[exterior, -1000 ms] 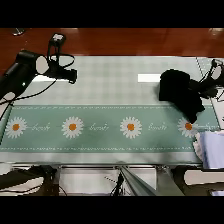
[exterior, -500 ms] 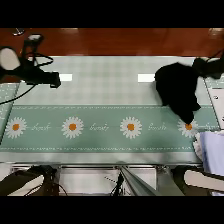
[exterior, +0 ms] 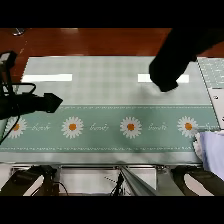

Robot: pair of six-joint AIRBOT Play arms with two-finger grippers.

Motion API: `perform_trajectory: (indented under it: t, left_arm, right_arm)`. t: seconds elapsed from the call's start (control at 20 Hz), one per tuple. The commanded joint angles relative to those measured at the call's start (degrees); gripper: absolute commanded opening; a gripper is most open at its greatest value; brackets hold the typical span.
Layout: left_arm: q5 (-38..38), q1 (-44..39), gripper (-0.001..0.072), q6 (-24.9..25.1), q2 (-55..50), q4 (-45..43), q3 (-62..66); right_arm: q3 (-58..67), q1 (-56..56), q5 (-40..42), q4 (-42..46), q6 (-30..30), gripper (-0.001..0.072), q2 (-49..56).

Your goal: Fold the shirts.

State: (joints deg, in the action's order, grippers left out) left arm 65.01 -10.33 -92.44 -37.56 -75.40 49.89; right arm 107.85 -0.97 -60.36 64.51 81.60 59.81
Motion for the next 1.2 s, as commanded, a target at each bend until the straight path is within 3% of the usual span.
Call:
perform_trajectory:
  t: [0.0,0.2,0.35,0.65,0.9,0.95,1.0,1.05,1.15]
  left_arm:
    - [-0.76,-0.15,0.0705,-0.87,2.56,0.87,-4.28]
    - [-3.98,-0.15,0.0705,-0.87,2.40,0.90,-4.33]
    - [-5.05,-0.15,0.0705,-0.85,2.40,0.85,-4.33]
    - [-5.03,-0.15,0.0705,-0.85,2.27,0.85,-4.33]
    - [-5.05,-0.15,0.0706,-0.85,2.05,0.87,-4.33]
    - [-5.05,-0.15,0.0706,-0.87,1.88,0.90,-4.33]
    - [-5.05,-0.15,0.0705,-0.90,1.64,0.96,-4.33]
    - [-5.05,-0.15,0.0705,-0.87,1.46,1.44,-4.33]
    - [-5.05,-0.17,0.0705,-0.87,1.05,3.56,-4.33]
  right_arm:
    - [5.11,-8.04,-0.83,1.09,-0.70,0.0019,-1.66]
    - [4.33,-18.05,-10.19,3.76,-0.61,0.0019,0.72]
    - [-4.07,-25.33,-12.52,3.76,0.92,0.0020,3.30]
    - [-30.88,-38.58,1.86,0.74,7.65,0.0019,11.30]
    - [-36.54,-46.23,6.47,-9.77,7.89,0.0021,22.49]
    - [-36.54,-47.10,6.91,-10.49,7.93,0.0076,23.78]
    - [-36.54,-47.19,7.10,-9.97,7.96,0.0424,24.37]
    - [-36.26,-45.66,7.17,-8.46,8.11,0.0632,24.13]
    - [-34.53,-38.88,4.35,-8.02,8.41,0.0628,21.99]
